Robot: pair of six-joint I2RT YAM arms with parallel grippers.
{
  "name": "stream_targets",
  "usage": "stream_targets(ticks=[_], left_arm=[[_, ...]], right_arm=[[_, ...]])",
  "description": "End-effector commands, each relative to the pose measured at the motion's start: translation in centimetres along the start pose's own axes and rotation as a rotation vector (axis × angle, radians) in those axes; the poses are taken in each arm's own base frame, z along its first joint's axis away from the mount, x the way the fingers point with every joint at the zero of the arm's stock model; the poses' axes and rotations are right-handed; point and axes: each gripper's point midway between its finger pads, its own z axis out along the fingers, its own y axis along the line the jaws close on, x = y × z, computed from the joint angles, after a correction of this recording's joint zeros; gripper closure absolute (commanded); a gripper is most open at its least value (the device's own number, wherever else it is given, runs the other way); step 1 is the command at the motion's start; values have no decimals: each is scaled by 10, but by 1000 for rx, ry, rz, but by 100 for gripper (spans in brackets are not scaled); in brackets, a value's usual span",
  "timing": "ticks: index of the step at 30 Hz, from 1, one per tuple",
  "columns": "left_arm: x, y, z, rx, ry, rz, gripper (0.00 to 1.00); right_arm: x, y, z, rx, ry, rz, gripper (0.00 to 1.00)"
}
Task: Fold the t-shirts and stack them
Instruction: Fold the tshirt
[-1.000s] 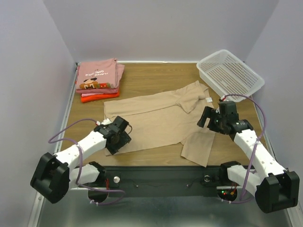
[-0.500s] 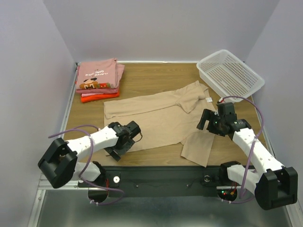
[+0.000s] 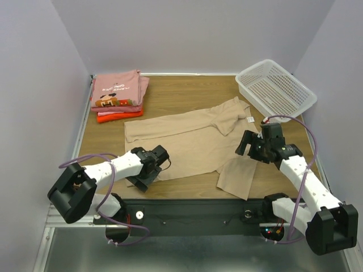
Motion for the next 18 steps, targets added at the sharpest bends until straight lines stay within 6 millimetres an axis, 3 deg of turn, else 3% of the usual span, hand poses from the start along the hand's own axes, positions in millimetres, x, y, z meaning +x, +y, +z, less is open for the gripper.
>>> stream_targets(ticks=[1,6,12,14,18], left_arm=[[-4,10,18,-25,-32,-44,30],[-7,8,19,-39,-58,-14,58],[-8,7,18,-34,-56,20,80],[-7,7,18,-30,-53,23,83],[-6,6,18,-17,-45,34,95]], right_arm=[[6,4,-5,-28,2,33,0],[13,1,-13,-12,22,47,0],[27,0,-26,29,96,49,0],[31,-4,-29,79,103,31,0],[67,3,-31,112,198,23,0]])
